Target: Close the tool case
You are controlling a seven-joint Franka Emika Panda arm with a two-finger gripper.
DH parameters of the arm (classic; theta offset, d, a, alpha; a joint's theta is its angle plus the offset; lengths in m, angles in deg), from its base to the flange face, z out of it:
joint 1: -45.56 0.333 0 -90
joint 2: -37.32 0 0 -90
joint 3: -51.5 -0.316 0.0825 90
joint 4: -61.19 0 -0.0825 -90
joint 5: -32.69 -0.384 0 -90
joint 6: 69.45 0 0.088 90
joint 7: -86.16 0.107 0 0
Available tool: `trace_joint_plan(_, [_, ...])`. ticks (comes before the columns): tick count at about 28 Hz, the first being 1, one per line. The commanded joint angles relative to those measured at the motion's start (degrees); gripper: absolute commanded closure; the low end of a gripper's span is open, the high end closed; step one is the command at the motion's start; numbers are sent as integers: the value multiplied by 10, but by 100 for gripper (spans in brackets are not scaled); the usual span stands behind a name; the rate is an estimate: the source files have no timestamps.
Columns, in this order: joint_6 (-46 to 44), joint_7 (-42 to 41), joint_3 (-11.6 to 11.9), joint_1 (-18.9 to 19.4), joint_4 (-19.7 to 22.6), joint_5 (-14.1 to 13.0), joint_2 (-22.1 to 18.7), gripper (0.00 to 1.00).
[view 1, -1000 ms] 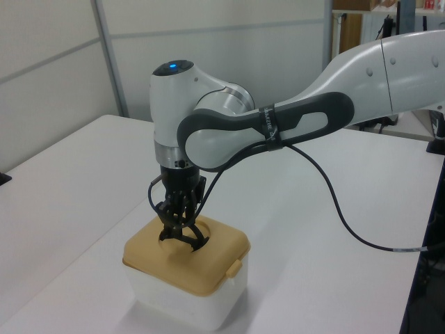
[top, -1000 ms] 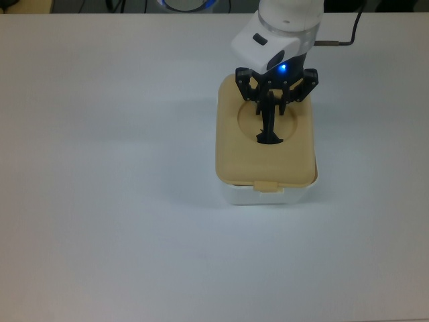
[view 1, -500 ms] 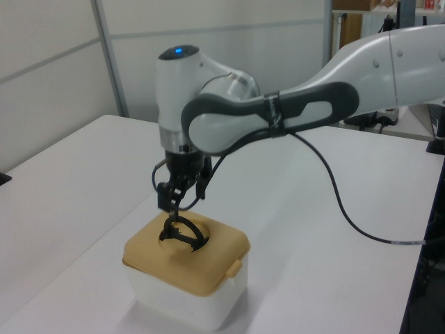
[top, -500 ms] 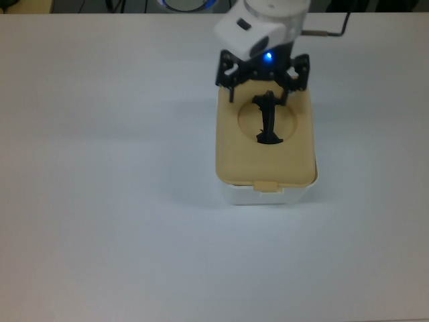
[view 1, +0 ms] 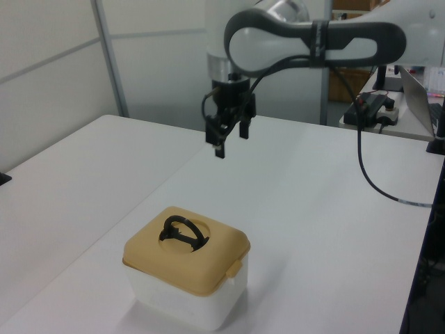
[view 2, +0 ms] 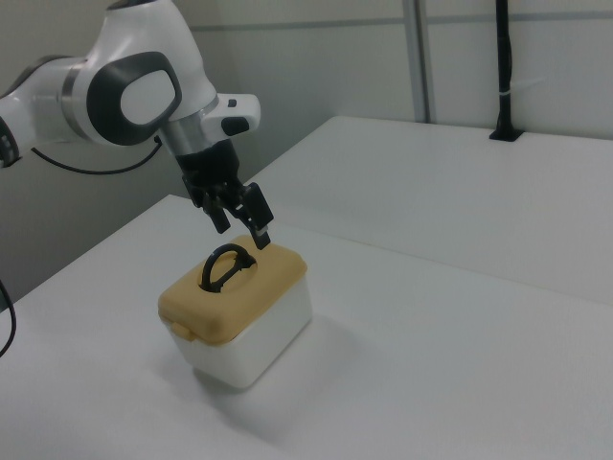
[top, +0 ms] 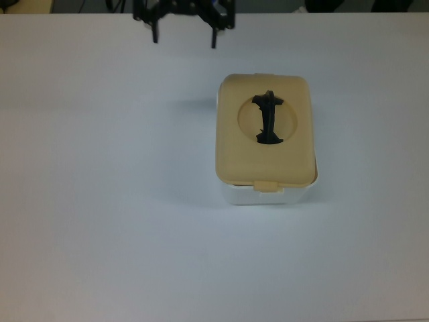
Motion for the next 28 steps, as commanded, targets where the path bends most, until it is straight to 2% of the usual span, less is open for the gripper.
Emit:
trace_joint_plan(1, [-35,-44,-1,-24,7,-10,-23,0])
trace_joint_plan(9, [-84,-64,0,-36,13,-11,-44,0])
trace_joint_plan(19, [-78,-64,0,-41,14,-12,-46,0])
trace_joint_plan(28, [-76,-85,0,-57,14,-27,-44,0])
